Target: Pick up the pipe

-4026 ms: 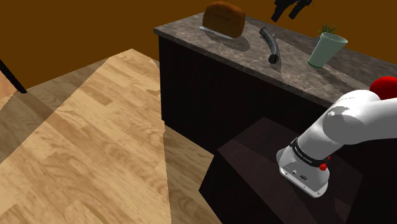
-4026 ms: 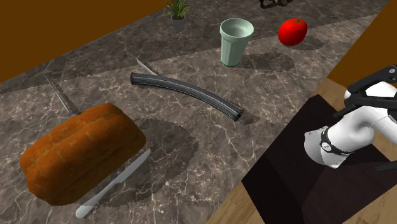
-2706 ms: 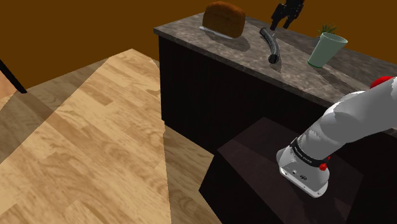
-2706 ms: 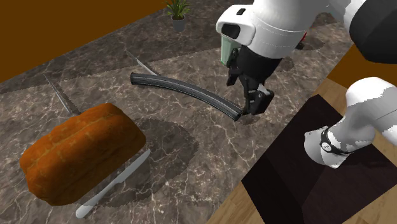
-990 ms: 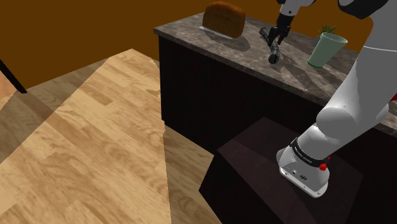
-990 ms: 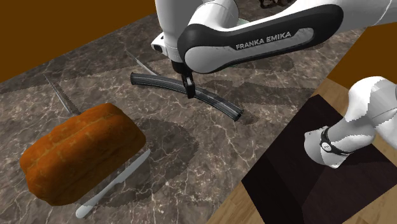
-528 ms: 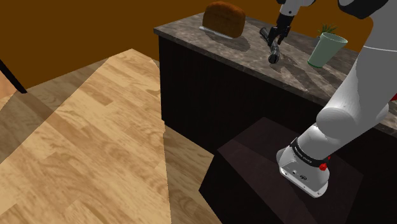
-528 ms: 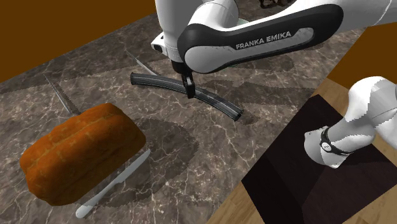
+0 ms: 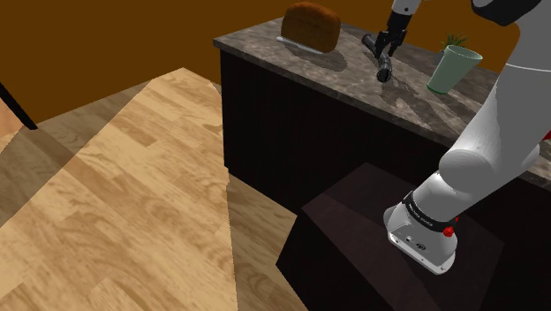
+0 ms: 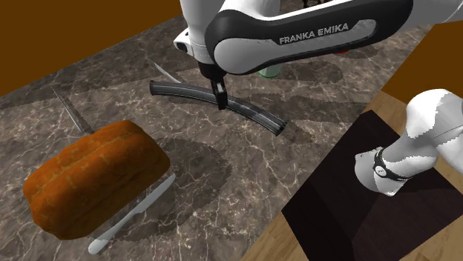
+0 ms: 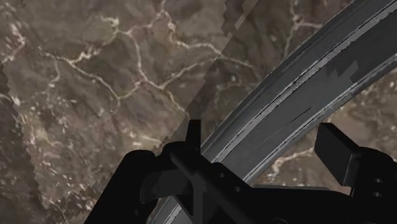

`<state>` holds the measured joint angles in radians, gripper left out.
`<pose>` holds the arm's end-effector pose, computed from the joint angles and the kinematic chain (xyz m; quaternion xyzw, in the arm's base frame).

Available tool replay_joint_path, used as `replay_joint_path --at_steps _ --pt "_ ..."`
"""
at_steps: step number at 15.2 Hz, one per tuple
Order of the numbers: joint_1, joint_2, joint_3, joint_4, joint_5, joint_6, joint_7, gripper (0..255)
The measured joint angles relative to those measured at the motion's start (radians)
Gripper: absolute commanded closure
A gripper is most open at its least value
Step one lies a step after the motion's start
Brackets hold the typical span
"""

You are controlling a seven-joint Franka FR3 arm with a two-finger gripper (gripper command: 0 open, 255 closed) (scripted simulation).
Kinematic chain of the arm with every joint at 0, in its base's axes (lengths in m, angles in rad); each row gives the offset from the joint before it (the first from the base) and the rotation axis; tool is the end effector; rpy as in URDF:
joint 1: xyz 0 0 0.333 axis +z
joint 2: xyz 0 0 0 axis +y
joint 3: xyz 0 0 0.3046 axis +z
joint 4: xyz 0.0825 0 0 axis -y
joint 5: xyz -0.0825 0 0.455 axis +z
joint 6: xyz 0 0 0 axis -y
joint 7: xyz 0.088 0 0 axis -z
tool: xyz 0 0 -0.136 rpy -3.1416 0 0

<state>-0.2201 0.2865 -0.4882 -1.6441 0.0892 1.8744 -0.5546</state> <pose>0.5499 -0.4314 0.3991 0.9962 -0.0828 -0.0231 0.0130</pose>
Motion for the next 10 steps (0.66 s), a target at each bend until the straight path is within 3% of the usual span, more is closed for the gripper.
replay_joint_path --at_steps 10 --pt "-0.003 -0.015 -0.005 0.109 -0.009 -0.122 0.004 255"
